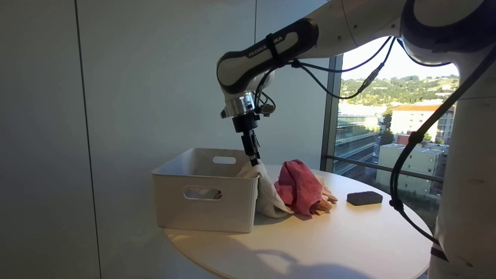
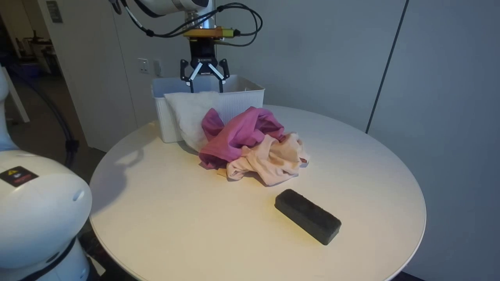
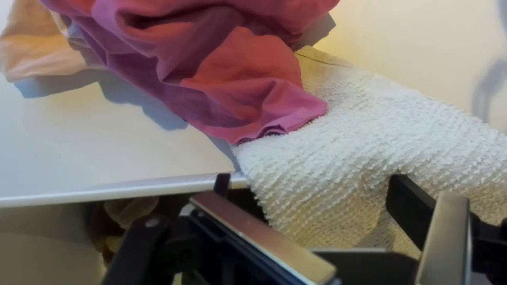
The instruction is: Remove the t-shirts and towel from the white storage container.
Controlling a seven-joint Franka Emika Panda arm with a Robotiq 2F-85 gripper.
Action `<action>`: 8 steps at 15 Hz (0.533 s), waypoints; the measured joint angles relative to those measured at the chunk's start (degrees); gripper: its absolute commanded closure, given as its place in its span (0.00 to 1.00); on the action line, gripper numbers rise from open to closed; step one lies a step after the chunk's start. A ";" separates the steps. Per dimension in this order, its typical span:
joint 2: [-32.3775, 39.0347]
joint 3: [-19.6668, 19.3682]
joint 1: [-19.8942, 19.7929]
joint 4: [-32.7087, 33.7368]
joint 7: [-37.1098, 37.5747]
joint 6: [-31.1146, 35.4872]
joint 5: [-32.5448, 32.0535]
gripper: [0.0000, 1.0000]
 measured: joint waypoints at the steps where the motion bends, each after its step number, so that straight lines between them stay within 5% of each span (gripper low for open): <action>1: 0.47 0.00 0.00 0.44 -0.93 0.01 0.03 0.26; 8: 2.75 0.06 0.00 2.59 -3.97 0.05 0.61 0.74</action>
